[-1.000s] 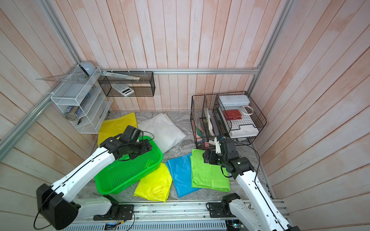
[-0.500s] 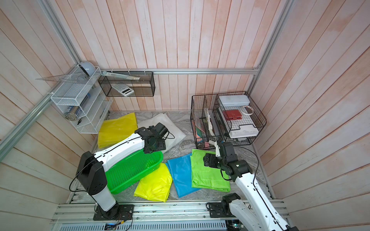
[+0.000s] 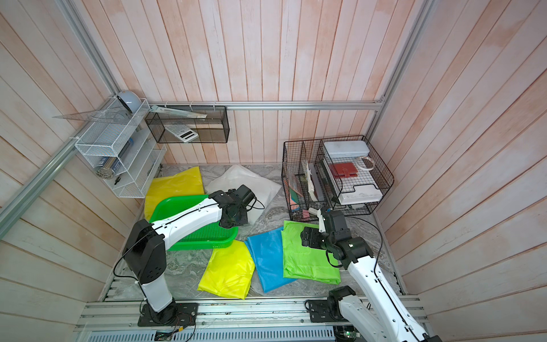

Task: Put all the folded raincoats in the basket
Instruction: Pick up the basket from the center of the board, then place the basket at the center of the board.

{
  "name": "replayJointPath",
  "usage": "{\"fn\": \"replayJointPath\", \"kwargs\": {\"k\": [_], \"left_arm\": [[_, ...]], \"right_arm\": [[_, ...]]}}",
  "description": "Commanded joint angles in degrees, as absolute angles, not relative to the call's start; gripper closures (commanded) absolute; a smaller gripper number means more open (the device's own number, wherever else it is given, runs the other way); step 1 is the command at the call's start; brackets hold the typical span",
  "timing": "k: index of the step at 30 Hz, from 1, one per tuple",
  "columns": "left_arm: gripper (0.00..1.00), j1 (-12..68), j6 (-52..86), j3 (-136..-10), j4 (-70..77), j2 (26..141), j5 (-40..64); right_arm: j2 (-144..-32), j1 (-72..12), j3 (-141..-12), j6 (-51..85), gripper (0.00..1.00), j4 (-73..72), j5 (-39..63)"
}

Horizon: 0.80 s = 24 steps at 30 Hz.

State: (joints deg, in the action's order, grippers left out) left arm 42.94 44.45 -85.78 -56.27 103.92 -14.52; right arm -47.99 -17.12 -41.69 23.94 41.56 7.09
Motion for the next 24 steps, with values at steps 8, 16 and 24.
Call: {"fn": "replayJointPath", "kwargs": {"k": [8, 16, 24], "left_arm": [[1.00, 51.72, 50.18, -94.32, -60.28, 101.29, -20.69], [1.00, 52.90, 48.41, -110.93, -60.74, 114.98, -17.54], [0.66, 53.00, 47.82, -124.54, -61.58, 125.47, -13.58]], "right_arm": [[-47.97, -17.42, -41.17, 24.43, 0.11, 40.87, 5.80], [-47.69, -17.42, -41.16, 24.40, 0.11, 41.13, 5.28], [-47.85, -17.31, -41.38, 24.35, 0.11, 41.26, 4.88]]}}
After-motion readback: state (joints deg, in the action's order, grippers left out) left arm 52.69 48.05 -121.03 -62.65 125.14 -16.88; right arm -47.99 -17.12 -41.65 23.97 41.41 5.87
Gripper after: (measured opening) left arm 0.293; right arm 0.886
